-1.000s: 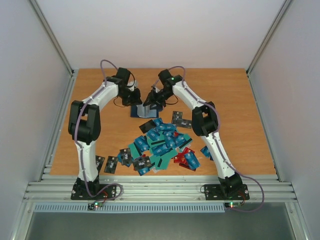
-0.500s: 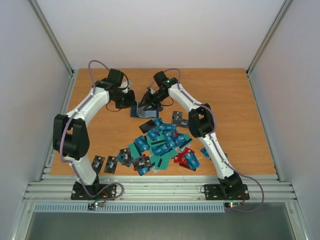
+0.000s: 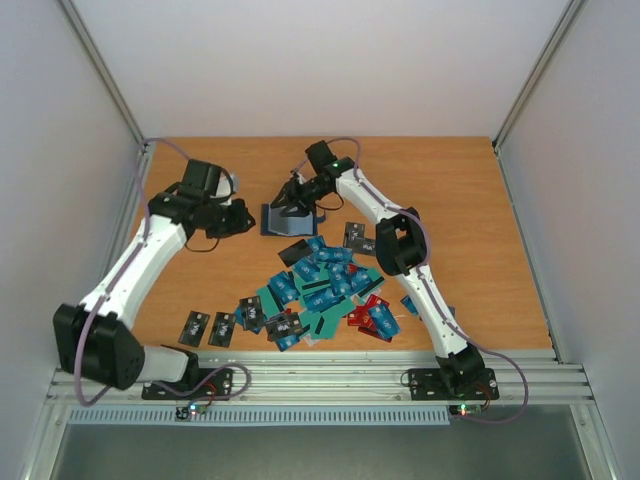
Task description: Put the credit cards into the card holder
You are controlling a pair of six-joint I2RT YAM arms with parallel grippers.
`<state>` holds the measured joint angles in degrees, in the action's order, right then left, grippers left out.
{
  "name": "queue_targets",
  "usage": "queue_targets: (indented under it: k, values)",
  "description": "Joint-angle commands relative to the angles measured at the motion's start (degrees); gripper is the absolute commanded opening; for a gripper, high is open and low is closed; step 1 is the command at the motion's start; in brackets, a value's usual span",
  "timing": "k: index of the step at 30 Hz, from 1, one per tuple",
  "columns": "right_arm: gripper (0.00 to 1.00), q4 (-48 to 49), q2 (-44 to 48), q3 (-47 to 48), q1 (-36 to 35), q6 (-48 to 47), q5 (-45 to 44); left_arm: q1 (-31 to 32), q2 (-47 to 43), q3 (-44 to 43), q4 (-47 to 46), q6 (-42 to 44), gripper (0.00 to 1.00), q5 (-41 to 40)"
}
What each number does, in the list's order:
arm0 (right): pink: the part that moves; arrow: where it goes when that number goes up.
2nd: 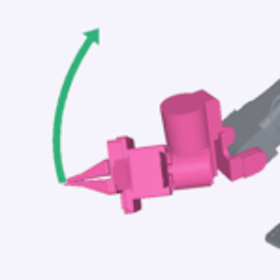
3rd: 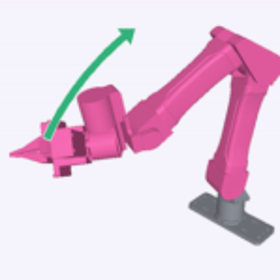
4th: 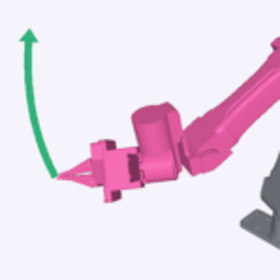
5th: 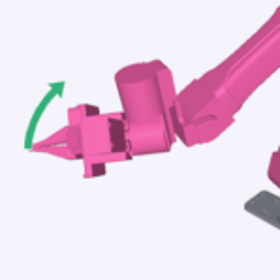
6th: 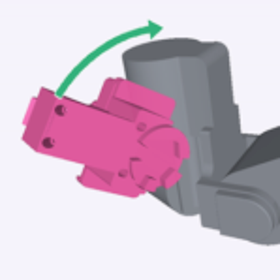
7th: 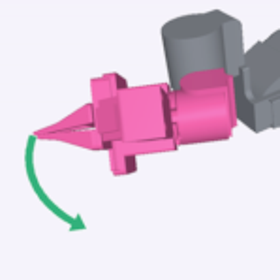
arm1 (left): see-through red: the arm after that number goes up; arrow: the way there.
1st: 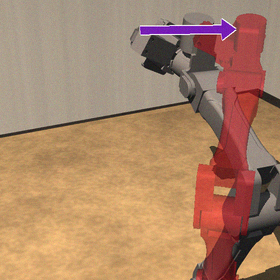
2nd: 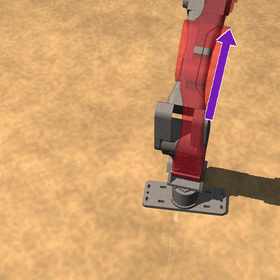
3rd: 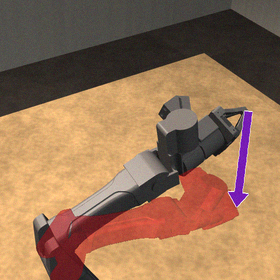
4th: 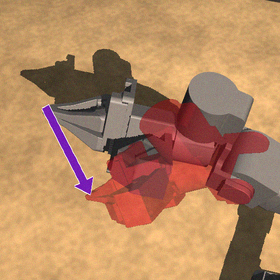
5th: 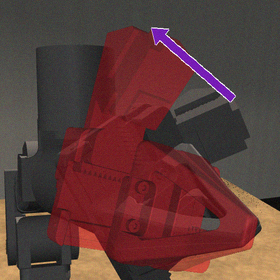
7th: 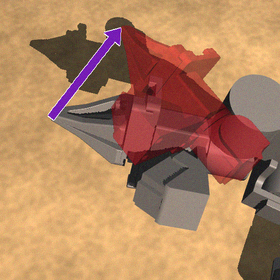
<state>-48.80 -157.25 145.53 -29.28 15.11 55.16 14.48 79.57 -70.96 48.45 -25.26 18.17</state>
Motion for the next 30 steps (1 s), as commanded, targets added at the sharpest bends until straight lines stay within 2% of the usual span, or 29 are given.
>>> queue_targets:
  k: [1,3,5,7,9,10,13,15,18,21,26,30]
  values:
    - [0.42,-1.4,4.2,2.7,-0.9,-1.7,0.0,-0.2,-7.1,4.8,0.6,-0.1,0.29,-1.6]
    - [0.42,-5.2,7.5,1.3,-1.0,-5.3,-2.7,-0.2,-10.8,7.6,-0.3,-0.2,0.45,-2.3]
    - [0.42,-7.6,13.2,-2.6,-1.3,-8.5,-6.1,-0.4,-15.0,10.9,-1.0,-0.6,0.55,-4.2]
    - [0.42,-6.1,20.0,-10.1,-1.8,-10.1,-9.4,-0.6,-18.3,13.9,-1.8,-1.5,0.62,-4.7]
    - [0.43,-2.9,27.5,-19.2,-2.2,-9.9,-12.6,-0.5,-20.9,16.6,-1.3,-2.4,0.76,-4.2]
    - [0.43,-1.7,31.1,-23.8,-2.1,-9.3,-14.2,-0.6,-21.8,17.4,0.0,-3.3,0.80,-4.5]
    - [0.43,-0.3,42.4,-37.1,-2.1,-6.3,-21.5,-0.5,-23.3,17.8,6.6,-4.0,0.80,-4.4]
    - [0.43,1.2,50.8,-46.9,-2.2,-3.7,-24.7,-0.6,-23.0,18.1,10.4,-3.4,0.78,-1.2]
    - [0.44,-0.7,61.0,-60.3,-2.5,-0.8,-29.6,-0.1,-23.7,21.4,11.3,-2.7,0.74,4.7]
    - [0.46,-5.1,70.6,-70.4,-2.5,1.8,-35.0,2.7,-24.9,22.3,10.6,-3.2,0.70,6.2]
    - [0.49,-13.5,81.6,-80.3,-2.2,3.5,-40.6,9.7,-21.4,20.0,11.0,-5.2,0.68,4.6]
    - [0.49,-13.4,85.9,-86.4,-2.3,4.5,-38.2,13.4,-18.9,18.9,12.0,-6.1,0.68,1.8]
